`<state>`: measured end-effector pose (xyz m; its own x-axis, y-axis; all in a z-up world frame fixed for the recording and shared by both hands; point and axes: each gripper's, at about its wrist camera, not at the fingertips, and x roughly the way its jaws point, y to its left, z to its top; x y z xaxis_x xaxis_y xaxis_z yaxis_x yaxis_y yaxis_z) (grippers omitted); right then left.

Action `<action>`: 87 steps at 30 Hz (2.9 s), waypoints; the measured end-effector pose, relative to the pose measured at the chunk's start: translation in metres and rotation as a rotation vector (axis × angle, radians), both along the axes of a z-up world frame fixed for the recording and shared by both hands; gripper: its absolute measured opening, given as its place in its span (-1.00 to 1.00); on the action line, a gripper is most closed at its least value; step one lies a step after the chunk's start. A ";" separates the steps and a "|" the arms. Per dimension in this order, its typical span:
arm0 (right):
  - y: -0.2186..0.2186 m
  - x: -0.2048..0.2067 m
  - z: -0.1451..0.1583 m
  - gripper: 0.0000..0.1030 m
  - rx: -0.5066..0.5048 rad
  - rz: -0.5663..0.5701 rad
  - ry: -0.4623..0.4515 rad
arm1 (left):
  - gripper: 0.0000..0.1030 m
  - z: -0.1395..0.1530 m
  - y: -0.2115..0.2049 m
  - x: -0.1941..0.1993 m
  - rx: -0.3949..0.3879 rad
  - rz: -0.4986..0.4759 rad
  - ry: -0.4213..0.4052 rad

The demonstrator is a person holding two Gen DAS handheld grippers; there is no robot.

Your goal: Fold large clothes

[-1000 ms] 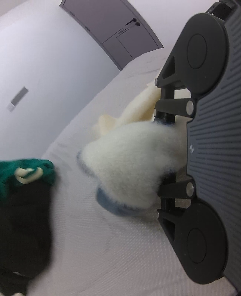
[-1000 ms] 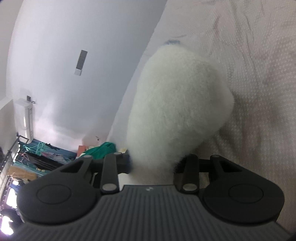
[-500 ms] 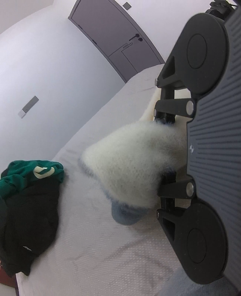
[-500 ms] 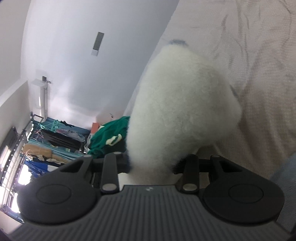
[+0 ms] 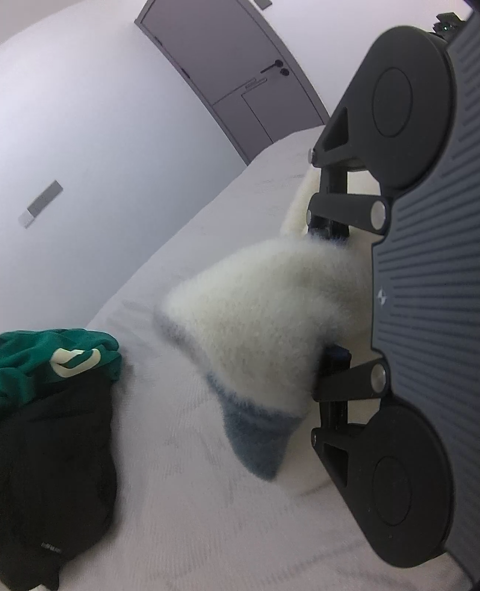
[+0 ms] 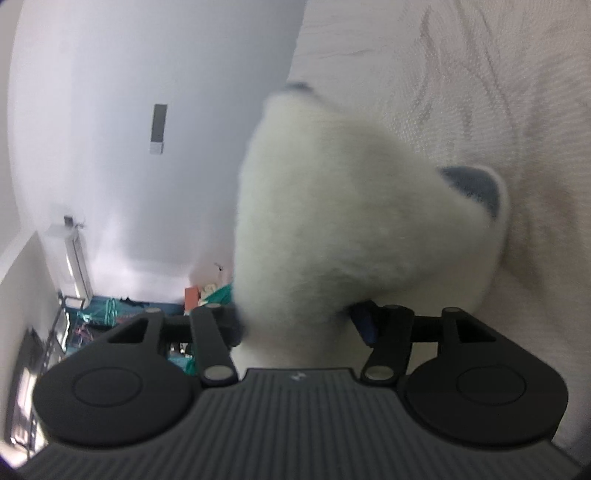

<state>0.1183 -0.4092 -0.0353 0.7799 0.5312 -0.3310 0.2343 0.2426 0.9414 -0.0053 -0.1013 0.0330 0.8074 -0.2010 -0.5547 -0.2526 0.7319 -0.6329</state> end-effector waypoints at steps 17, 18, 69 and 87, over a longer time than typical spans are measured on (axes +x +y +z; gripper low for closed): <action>0.000 0.121 -0.070 0.35 0.086 -0.029 0.096 | 0.25 -0.077 0.015 0.134 -0.024 -0.044 0.038; 0.001 0.125 -0.072 0.35 0.086 -0.027 0.089 | 0.25 -0.081 0.014 0.133 -0.020 -0.044 0.031; 0.080 0.094 -0.010 0.33 -0.936 0.297 -0.297 | 0.71 -0.068 -0.047 0.161 0.500 -0.249 -0.009; 0.113 0.160 -0.042 0.36 -1.120 0.317 -0.294 | 0.83 -0.108 -0.038 0.220 0.488 -0.279 0.048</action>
